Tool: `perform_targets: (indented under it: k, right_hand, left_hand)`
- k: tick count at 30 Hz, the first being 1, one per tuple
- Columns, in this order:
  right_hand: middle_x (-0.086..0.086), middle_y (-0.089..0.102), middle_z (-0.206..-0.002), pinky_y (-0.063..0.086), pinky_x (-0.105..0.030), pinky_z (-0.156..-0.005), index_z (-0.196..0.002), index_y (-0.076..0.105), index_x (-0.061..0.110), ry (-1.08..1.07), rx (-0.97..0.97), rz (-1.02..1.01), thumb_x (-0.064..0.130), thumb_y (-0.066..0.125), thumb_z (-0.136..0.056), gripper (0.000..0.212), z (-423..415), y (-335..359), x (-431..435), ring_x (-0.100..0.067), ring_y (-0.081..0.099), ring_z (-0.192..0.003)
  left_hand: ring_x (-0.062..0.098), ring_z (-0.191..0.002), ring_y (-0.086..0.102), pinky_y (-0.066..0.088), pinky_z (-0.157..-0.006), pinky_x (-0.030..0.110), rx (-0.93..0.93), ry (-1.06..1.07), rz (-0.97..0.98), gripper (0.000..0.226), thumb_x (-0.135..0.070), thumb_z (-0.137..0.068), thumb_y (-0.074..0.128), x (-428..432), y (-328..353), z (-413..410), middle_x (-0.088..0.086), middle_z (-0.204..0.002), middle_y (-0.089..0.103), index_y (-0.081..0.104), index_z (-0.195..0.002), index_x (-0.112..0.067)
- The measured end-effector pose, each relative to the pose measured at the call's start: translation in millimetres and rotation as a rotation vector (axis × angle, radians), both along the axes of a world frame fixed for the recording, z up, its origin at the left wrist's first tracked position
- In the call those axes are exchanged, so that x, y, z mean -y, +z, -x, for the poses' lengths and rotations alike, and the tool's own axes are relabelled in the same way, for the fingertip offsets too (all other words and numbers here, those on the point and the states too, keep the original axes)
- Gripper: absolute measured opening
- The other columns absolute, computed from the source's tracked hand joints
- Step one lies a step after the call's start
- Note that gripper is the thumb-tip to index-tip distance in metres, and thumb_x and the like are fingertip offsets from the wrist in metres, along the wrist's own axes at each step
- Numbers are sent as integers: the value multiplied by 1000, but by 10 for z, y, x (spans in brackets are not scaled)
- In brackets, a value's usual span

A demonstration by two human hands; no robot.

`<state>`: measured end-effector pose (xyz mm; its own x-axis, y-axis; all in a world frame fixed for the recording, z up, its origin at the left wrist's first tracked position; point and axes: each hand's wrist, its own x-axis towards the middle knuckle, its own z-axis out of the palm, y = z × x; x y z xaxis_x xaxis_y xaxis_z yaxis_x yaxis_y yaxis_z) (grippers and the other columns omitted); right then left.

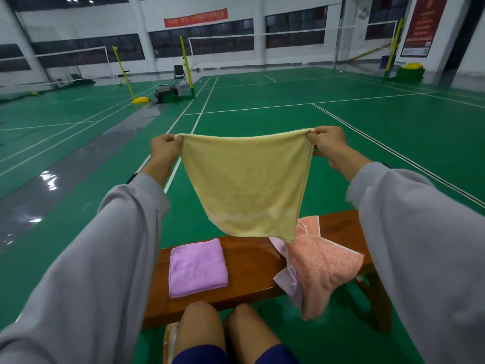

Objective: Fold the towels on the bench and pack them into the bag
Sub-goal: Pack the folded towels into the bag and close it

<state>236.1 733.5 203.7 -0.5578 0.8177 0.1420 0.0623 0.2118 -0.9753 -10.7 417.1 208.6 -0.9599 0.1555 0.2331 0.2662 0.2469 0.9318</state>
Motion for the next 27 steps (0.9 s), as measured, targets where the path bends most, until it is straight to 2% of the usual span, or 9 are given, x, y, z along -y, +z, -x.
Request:
perform_targets:
  k: [4,7,9,12,14,20,23,25,27]
  right_hand:
    - [2,68,-94,47,-27,-68,-96,75,22,-66,95,-161,21,70,-93,6,69,32,92,-18,61,-85]
    - [-3,65,-83,42,-24,-48,-103,69,20,-34,130,-90,20,60,-99,9,160,41,184,-16,55,-56]
    - [-8,70,-76,44,-22,-44,-109,62,19,23,150,2,20,49,-105,13,266,34,269,-17,58,-46]
    - [-14,77,-84,57,-32,-52,-129,48,19,111,137,149,21,36,-108,24,450,-9,441,-25,68,-54]
    - [-18,77,-91,62,-43,-66,-135,44,18,122,102,190,22,34,-108,29,563,-10,562,-31,71,-67]
    - [-8,68,-106,51,-39,-74,-108,54,23,123,-15,197,26,40,-107,14,738,159,741,-22,62,-86]
    - [-2,60,-110,50,-40,-76,-111,58,21,120,-24,169,25,44,-107,15,702,160,800,-21,53,-101]
    - [5,56,-99,47,-41,-84,-110,60,19,101,-55,155,22,47,-105,14,638,88,845,-18,48,-97]
    - [6,55,-88,43,-38,-83,-95,61,20,71,-95,172,17,51,-101,12,552,-28,895,-16,48,-90]
  left_hand:
    - [23,-100,60,49,-90,35,88,15,-87,23,-22,-97,68,40,-58,22,5,-107,66,71,-117,-11]
    - [19,-73,56,52,-69,33,122,10,-104,27,-22,-97,69,153,-132,94,5,-96,65,69,-118,-6]
    - [18,-60,61,51,-52,28,194,-38,-148,29,-21,-100,66,243,-143,101,7,-99,64,63,-123,-4]
    - [26,-70,76,56,-47,26,308,-81,-232,33,-22,-102,61,367,-169,104,14,-115,59,55,-129,-4]
    - [30,-76,77,61,-55,28,314,-82,-263,25,-22,-104,59,444,-172,114,16,-117,57,56,-121,-4]
    - [30,-81,73,65,-75,41,243,-116,-339,12,-25,-106,55,683,81,126,12,-110,57,51,-102,-15]
    - [34,-89,72,63,-80,46,216,-117,-286,13,-29,-105,56,835,120,67,9,-112,58,52,-97,-19]
    - [30,-87,72,63,-76,43,208,-111,-247,13,-30,-104,58,947,60,-25,8,-108,60,54,-96,-20]
    - [23,-75,69,59,-61,35,181,-100,-187,15,-29,-102,62,1065,-83,-145,6,-95,62,56,-92,-20]
